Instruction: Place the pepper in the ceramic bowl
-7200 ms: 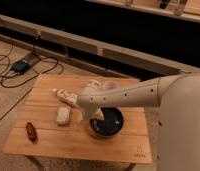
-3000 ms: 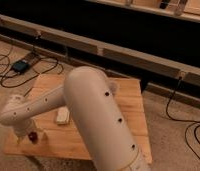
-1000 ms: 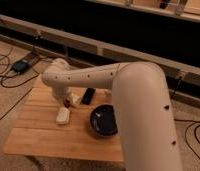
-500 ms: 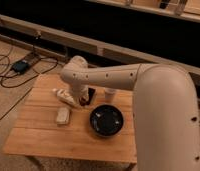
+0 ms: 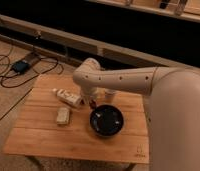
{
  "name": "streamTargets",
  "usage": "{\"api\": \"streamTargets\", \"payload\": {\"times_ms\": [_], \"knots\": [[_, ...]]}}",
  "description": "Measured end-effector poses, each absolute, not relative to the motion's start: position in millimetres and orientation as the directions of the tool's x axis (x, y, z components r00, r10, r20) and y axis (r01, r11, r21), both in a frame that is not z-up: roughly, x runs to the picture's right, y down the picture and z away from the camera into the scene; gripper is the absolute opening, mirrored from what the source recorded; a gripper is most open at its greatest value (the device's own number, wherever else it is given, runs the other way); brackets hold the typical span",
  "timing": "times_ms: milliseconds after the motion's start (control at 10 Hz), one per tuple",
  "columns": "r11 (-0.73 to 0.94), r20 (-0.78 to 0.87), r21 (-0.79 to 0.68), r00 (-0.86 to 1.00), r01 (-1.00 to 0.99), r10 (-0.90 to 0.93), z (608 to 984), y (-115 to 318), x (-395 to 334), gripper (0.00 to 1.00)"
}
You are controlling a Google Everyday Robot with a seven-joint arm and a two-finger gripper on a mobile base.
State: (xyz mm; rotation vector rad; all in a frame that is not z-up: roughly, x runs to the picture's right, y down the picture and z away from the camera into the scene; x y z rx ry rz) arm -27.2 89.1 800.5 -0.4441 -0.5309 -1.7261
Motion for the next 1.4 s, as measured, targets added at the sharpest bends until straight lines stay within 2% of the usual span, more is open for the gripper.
{"api": "streamTargets", "payload": {"times_ms": [200, 400, 600, 1000, 1400], "knots": [[-0.152, 0.564, 0.086, -0.174, 0.985, -0.807, 803, 92, -2, 0.01], [-0.122, 0.573, 0.068, -0.139, 0.990, -0.807, 804, 97, 18, 0.15], [-0.093, 0.592, 0.067, -0.115, 0.993, -0.798, 797, 107, 36, 0.38], [-0.071, 0.632, 0.115, -0.128, 0.991, -0.765, 783, 138, 48, 0.76], [-0.070, 0.635, 0.131, -0.138, 0.989, -0.760, 783, 146, 49, 0.80]]}}
